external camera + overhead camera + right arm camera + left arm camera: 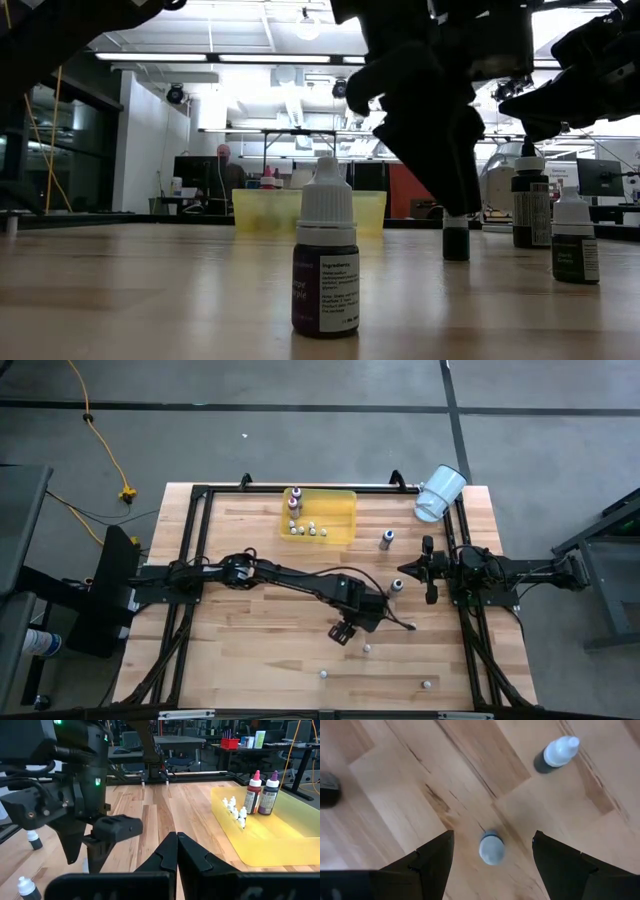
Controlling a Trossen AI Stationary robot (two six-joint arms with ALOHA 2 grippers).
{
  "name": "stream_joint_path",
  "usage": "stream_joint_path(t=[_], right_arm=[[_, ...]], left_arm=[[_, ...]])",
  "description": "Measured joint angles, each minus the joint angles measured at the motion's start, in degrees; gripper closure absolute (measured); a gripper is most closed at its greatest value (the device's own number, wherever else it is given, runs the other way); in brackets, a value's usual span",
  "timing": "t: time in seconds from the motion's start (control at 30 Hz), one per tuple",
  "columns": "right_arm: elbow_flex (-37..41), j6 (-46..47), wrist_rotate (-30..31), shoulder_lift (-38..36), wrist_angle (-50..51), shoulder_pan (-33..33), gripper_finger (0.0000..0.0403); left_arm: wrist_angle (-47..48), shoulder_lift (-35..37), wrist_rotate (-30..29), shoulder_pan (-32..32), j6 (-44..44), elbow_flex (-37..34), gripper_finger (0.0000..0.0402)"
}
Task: Pick & Place food coloring
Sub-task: Put the small blue food coloring into the yellow container
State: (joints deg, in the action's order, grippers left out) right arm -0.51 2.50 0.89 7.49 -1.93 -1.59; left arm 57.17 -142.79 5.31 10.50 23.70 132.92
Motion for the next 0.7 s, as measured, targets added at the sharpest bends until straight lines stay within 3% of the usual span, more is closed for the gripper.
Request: stream_joint_path(t=[0.33, 0.7], right_arm=[[0.01, 0.00, 0.00, 0.00, 0.00, 0.00, 0.0402], [0.02, 0.00, 0.00, 0.00, 0.00, -0.02, 0.0402]], left_arm=[[0.27, 0.01, 0.60, -0.38, 0.00, -0.02, 0.0150], [0.13, 0.01, 1.71, -0.42, 0.00, -0.02, 0.0237]])
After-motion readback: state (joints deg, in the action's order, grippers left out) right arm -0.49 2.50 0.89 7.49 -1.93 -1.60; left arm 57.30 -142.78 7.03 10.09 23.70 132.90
